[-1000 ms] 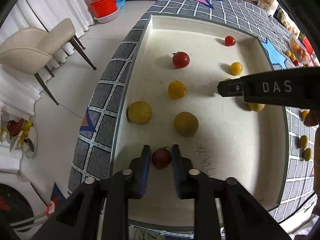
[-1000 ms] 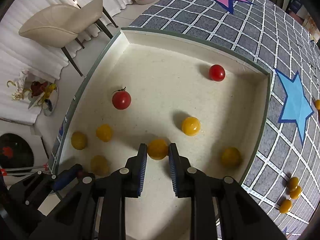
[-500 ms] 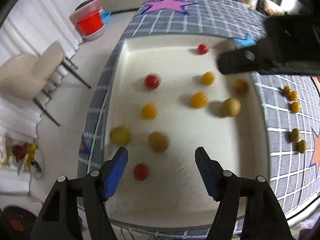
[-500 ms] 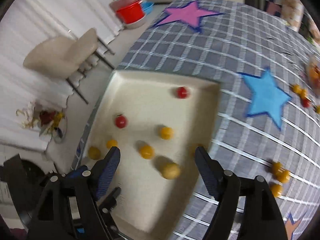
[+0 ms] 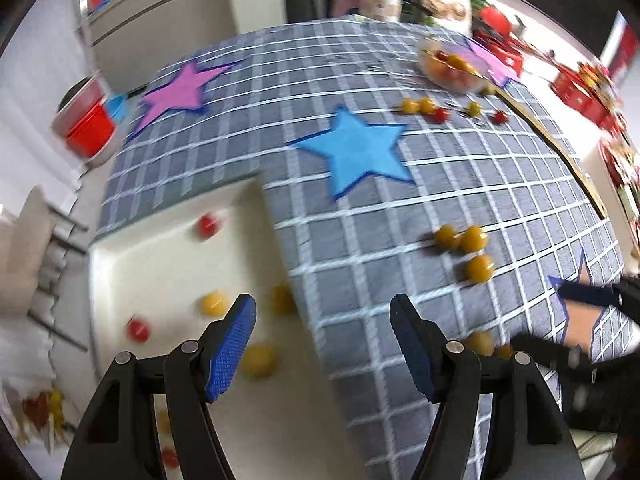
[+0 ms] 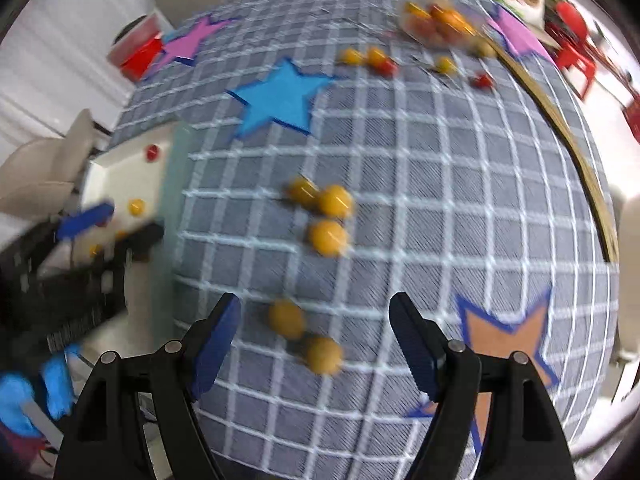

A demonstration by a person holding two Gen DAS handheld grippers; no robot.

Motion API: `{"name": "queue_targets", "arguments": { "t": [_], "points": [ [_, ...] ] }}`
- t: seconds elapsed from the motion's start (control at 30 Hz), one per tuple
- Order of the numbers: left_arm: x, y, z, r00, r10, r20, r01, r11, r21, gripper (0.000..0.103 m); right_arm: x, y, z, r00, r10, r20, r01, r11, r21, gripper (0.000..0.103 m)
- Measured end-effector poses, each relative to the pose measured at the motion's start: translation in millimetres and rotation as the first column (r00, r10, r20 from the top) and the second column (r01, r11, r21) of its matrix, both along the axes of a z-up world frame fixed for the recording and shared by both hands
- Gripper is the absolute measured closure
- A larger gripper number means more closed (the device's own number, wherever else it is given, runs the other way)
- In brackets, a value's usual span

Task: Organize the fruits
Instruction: 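Grasp a brown fruit with the left tool while the right grasps another brown fruit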

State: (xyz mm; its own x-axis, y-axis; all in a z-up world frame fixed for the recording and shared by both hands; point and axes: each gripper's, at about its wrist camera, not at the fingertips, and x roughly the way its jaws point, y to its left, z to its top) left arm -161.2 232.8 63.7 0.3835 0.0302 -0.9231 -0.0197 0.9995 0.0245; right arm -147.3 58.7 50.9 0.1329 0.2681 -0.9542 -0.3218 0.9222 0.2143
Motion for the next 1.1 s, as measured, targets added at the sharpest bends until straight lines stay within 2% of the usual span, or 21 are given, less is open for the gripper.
{"name": "queue_targets", "arguments": {
  "t": [0.13, 0.3, 0.53, 0.8, 0.87, 0.93, 1.03, 1.1],
  "points": [
    [21, -22, -21, 0.998, -0.060, -0.028, 0.060, 0.998, -0.002, 0.032, -15, -19, -14, 0.999, -0.027, -0.028, 0.026, 1.000, -0.008, 0.023],
    [29, -43, -44, 0.989, -0.139, -0.055, 0.140, 0.990, 0.010, 0.032, -34, -21, -26, 1.000, -0.001, -0.029, 0.000, 1.000, -0.019, 0.024],
    [42, -58, -54, 0.984, -0.169, -0.048, 0.169, 0.986, 0.004, 0.032, -46, -11, -40, 0.999, 0.029, -0.022, -0.029, 1.000, -0.011, 0.044],
    [61, -73, -56, 0.982, -0.186, -0.025, 0.186, 0.982, -0.020, 0.032, -45, 6, -48, 0.999, 0.033, 0.022, -0.033, 0.999, -0.020, 0.048],
    [63, -75, -56, 0.982, -0.186, -0.024, 0.185, 0.982, -0.030, 0.032, -39, 12, -50, 0.999, 0.033, 0.024, -0.033, 0.999, -0.016, 0.051],
    [66, -76, -56, 0.983, -0.182, -0.022, 0.181, 0.983, -0.041, 0.033, -33, 17, -49, 0.999, 0.029, 0.025, -0.028, 1.000, -0.009, 0.061],
    [67, -80, -55, 0.981, -0.196, -0.013, 0.195, 0.980, -0.040, 0.042, -21, 20, -48, 0.999, 0.029, 0.013, -0.029, 1.000, 0.011, 0.075],
    [67, -84, -55, 0.977, -0.211, -0.012, 0.210, 0.977, -0.040, 0.050, -12, 21, -44, 1.000, 0.023, 0.000, -0.023, 0.999, 0.029, 0.075]
  ]
}}
